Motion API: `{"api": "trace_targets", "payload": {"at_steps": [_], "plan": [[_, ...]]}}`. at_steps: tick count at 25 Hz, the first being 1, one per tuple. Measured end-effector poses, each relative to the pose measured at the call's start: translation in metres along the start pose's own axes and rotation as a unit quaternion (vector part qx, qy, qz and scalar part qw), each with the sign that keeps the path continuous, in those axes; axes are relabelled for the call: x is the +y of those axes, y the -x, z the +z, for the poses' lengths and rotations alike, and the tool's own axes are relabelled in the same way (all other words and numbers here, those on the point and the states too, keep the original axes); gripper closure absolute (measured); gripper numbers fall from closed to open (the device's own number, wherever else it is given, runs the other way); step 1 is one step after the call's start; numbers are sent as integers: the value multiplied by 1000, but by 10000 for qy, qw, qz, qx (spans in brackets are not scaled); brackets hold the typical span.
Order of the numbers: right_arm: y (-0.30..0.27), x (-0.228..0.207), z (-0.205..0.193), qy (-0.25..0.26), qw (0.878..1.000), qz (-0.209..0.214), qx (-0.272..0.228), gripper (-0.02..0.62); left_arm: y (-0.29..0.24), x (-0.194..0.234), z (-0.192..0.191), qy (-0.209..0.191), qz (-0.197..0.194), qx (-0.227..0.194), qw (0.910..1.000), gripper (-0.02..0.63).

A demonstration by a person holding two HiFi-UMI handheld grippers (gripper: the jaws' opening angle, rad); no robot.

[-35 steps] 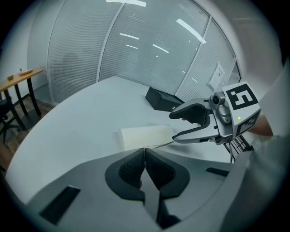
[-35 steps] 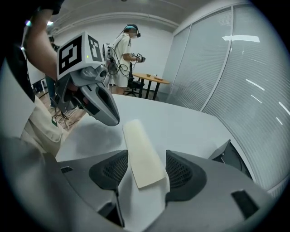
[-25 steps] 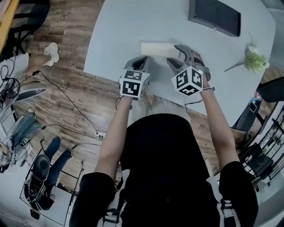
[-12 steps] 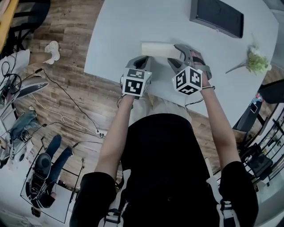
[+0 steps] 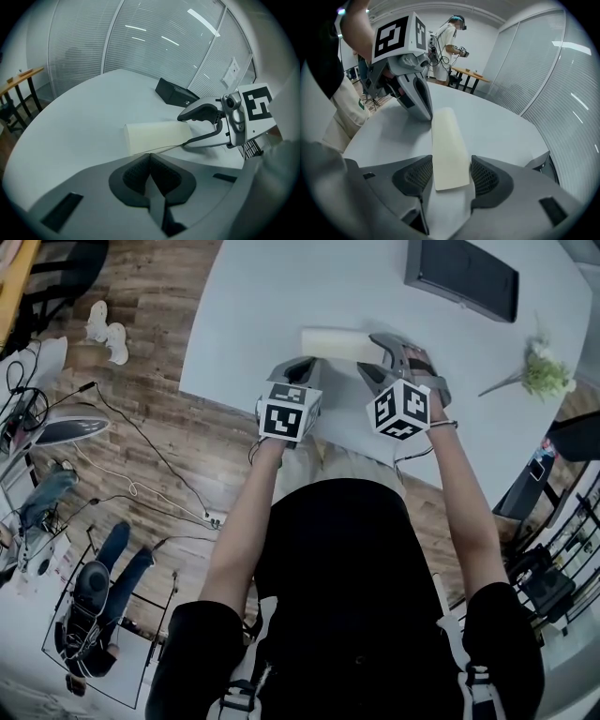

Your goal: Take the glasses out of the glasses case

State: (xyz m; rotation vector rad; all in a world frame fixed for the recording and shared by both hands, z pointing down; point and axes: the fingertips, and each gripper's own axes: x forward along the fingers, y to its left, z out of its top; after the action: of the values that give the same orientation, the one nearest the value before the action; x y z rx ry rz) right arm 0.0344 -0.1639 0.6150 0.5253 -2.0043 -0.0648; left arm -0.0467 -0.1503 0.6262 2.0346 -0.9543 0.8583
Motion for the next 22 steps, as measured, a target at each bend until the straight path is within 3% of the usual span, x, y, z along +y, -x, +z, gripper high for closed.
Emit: {"api": "trace_targets", "payload": {"at_steps": [22], "plan": [[-3,-9,8,-699,9961,544,39,311,-3,10,6,156,-44,-17,9999,584]]}}
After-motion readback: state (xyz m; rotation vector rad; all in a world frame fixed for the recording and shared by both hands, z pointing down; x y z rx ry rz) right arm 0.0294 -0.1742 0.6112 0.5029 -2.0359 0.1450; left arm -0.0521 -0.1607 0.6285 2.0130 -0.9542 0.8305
